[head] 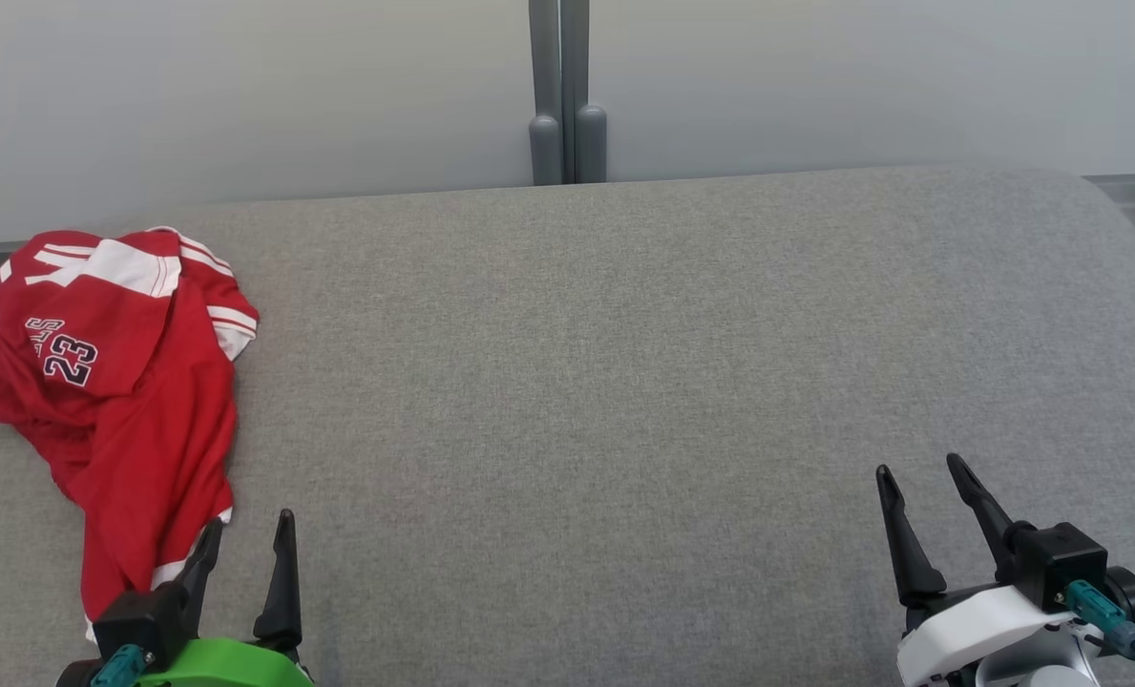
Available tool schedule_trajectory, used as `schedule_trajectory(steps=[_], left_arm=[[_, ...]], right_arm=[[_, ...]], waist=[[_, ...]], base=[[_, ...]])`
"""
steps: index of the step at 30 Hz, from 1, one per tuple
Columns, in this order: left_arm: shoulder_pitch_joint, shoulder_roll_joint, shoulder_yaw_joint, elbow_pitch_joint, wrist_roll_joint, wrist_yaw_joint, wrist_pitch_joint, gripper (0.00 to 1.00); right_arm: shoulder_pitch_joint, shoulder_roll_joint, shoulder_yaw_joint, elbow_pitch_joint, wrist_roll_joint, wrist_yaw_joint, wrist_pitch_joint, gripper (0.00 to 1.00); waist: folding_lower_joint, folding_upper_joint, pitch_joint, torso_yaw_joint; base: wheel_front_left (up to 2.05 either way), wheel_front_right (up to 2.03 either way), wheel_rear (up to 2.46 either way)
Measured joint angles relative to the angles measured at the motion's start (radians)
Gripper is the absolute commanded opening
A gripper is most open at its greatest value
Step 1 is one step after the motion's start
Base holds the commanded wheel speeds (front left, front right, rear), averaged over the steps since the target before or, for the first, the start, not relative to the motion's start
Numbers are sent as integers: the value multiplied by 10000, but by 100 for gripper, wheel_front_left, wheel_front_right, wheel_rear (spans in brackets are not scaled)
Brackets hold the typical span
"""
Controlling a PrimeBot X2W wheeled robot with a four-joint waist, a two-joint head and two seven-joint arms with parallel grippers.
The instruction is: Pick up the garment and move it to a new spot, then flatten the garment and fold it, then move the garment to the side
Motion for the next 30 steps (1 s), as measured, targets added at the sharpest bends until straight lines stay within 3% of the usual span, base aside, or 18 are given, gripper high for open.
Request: schedule_trajectory(steps=[9,15,30], left_arm=[[-83,44,-56,17,0,0,0,100],[-271,50,-230,79,31,0,2,100],[-66,301,330,234,163,0,-2,100]], right_arm=[[28,12,-46,-8,42,-2,0,100],[37,-2,182,-17,15,-2,0,100],[-461,228,1413,247,155,0,-2,100]], waist=[[0,0,-25,-8],[0,0,-52,350],[0,0,-262,2879]], base=[[0,0,0],[0,0,0],[0,0,0]])
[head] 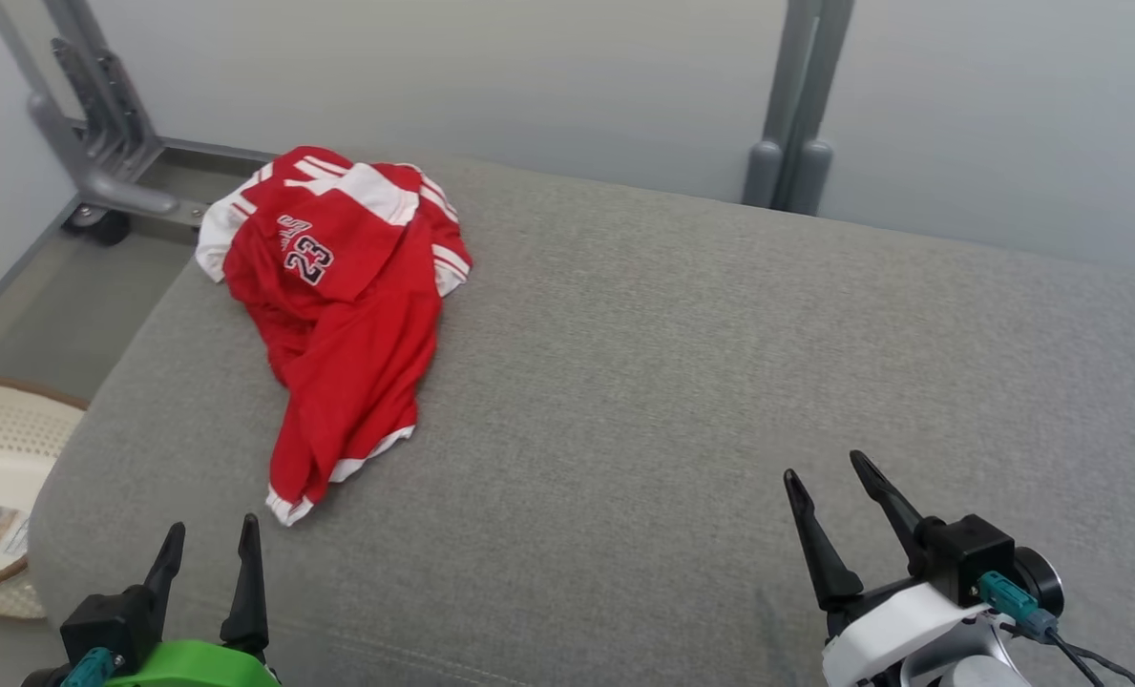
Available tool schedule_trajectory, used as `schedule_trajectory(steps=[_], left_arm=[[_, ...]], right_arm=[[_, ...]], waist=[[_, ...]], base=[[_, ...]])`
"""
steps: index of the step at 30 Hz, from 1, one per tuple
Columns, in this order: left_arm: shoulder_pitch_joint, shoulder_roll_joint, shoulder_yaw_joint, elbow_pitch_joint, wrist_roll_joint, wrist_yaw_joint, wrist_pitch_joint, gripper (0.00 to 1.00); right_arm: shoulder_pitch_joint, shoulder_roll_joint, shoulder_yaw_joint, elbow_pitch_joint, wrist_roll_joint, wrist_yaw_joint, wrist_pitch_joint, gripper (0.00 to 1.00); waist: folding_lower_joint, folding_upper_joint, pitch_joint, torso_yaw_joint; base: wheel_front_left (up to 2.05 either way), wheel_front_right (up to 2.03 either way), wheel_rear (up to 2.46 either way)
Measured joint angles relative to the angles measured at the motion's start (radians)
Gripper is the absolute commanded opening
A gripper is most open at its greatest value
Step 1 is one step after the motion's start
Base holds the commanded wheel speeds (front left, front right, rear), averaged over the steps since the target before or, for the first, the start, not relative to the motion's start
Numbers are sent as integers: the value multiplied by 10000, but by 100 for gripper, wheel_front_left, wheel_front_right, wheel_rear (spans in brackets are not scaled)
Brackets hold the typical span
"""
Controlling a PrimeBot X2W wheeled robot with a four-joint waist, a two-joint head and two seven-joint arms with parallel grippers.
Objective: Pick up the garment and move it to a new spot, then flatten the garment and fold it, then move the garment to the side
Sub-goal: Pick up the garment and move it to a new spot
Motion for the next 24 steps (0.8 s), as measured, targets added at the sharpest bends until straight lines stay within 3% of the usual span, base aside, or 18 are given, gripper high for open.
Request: schedule_trajectory(steps=[5,11,18,24], left_arm=[[18,2,31,-23,0,0,0,100],[-753,107,-631,715,-238,0,-2,100],[-3870,472,-2272,2784,-2222,-2,928,100],[-5590,838,-3298,4176,-3532,-4,1666,100]], right_arm=[[-73,0,198,2,15,0,0,100],[-218,-245,224,-125,-4,0,0,100],[-993,-681,395,-209,-282,0,2,100],[-1546,-788,477,-265,-422,2,0,100]], waist=[[0,0,-21,649],[0,0,294,803],[0,0,1267,745],[0,0,2341,418]], base=[[0,0,0],[0,0,0],[0,0,0],[0,0,0]])
